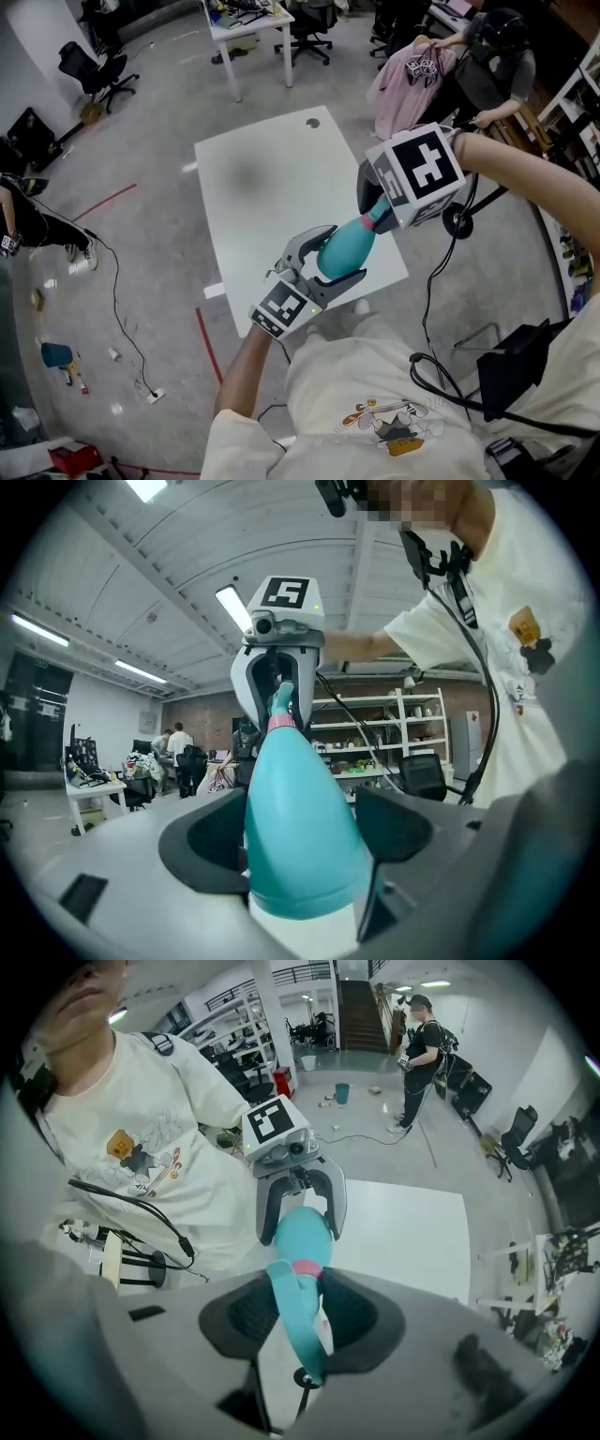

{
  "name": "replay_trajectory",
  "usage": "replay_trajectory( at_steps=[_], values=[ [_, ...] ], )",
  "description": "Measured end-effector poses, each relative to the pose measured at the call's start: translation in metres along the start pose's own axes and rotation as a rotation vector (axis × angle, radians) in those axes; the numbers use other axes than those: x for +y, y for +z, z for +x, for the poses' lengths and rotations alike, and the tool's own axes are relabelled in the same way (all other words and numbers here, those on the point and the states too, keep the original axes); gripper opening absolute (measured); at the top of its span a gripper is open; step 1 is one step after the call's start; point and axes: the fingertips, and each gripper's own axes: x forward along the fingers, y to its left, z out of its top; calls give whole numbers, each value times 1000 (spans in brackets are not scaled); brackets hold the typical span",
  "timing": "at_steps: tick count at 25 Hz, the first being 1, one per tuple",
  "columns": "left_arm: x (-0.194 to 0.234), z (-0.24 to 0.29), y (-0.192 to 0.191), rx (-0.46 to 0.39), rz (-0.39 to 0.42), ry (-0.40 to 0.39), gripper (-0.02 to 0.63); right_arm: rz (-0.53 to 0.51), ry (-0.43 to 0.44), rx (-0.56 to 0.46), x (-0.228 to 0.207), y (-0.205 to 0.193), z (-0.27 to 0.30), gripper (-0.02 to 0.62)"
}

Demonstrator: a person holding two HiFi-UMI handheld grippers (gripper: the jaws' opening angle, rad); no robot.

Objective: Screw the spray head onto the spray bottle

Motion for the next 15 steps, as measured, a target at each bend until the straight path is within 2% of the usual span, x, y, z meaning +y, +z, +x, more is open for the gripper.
replay_trajectory(
  at_steps=[7,13,15],
  values=[
    [9,5,-23,87,45,71,376,-57,-38,68,-4,2,13,129],
    [28,2,-60,187,-64,180,376,-104,-121,208,-28,-18,49,129],
    [29,0,-78,244,-89,193,376,-102,-144,242,-39,-27,63,129]
  ],
)
